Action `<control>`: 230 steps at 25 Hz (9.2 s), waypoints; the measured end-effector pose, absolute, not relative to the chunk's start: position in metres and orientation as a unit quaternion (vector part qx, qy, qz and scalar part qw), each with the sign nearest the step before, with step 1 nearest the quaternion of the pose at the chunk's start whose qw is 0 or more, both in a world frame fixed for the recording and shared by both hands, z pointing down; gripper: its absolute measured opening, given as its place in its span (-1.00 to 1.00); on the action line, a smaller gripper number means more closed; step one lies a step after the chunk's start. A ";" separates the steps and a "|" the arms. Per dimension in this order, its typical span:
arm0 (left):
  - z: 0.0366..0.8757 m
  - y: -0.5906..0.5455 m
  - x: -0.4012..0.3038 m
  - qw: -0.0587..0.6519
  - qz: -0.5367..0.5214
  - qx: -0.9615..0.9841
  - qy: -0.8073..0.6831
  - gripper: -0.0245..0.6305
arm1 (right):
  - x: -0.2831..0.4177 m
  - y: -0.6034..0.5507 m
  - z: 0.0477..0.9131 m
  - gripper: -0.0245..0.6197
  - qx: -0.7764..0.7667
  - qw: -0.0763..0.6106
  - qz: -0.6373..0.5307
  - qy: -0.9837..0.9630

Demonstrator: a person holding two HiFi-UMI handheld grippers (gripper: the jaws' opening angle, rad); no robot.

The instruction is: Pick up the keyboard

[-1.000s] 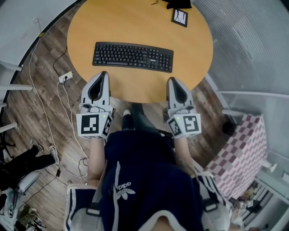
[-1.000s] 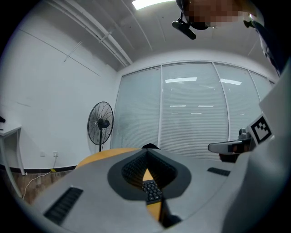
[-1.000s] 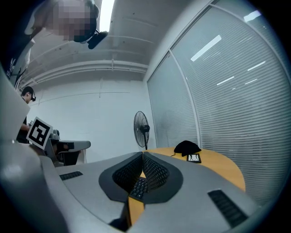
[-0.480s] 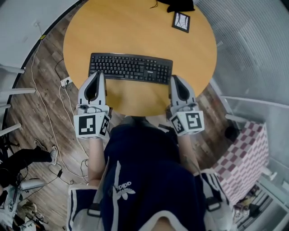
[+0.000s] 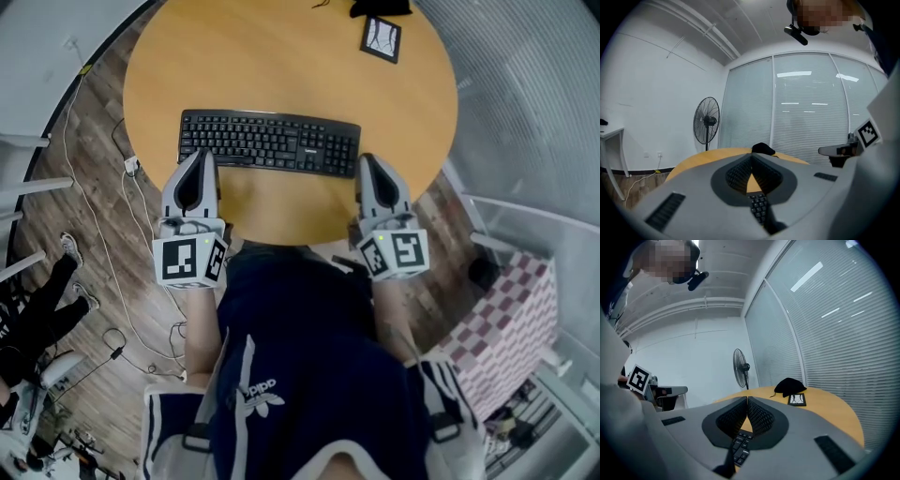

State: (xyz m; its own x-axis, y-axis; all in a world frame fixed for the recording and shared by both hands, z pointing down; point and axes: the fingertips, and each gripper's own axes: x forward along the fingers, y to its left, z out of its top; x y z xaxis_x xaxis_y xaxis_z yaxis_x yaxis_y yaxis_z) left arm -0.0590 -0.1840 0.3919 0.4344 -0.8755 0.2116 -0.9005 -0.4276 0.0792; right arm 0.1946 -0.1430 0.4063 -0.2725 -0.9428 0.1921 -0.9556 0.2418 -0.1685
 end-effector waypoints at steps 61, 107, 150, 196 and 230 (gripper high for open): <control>0.589 -0.310 -0.155 0.324 0.269 0.770 -0.480 -0.39 | 0.236 -0.228 0.550 -0.42 0.644 0.101 0.306 -0.694; 0.612 -0.306 -0.154 0.405 0.231 0.768 -0.440 -0.38 | 0.261 -0.215 0.613 -0.41 0.615 0.110 0.422 -0.657; 0.352 -0.302 -0.184 0.158 0.008 0.896 -0.415 -0.38 | 0.217 -0.191 0.334 -0.41 0.650 -0.015 0.123 -0.750; 0.259 -0.227 -0.209 0.088 -0.055 0.904 -0.415 -0.38 | 0.193 -0.108 0.245 -0.41 0.653 -0.058 0.037 -0.754; 0.261 -0.255 -0.199 0.096 -0.053 0.907 -0.408 -0.38 | 0.199 -0.129 0.244 -0.41 0.662 -0.044 0.048 -0.747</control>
State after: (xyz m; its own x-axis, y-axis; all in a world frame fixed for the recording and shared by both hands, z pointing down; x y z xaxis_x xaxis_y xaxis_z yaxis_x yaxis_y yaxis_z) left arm -0.1989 -0.2545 0.2610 0.6622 -0.7491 -0.0183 -0.7287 -0.6495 0.2171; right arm 0.1992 -0.1287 0.2439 -0.1207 -0.9927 -0.0021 -0.9844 0.1200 -0.1287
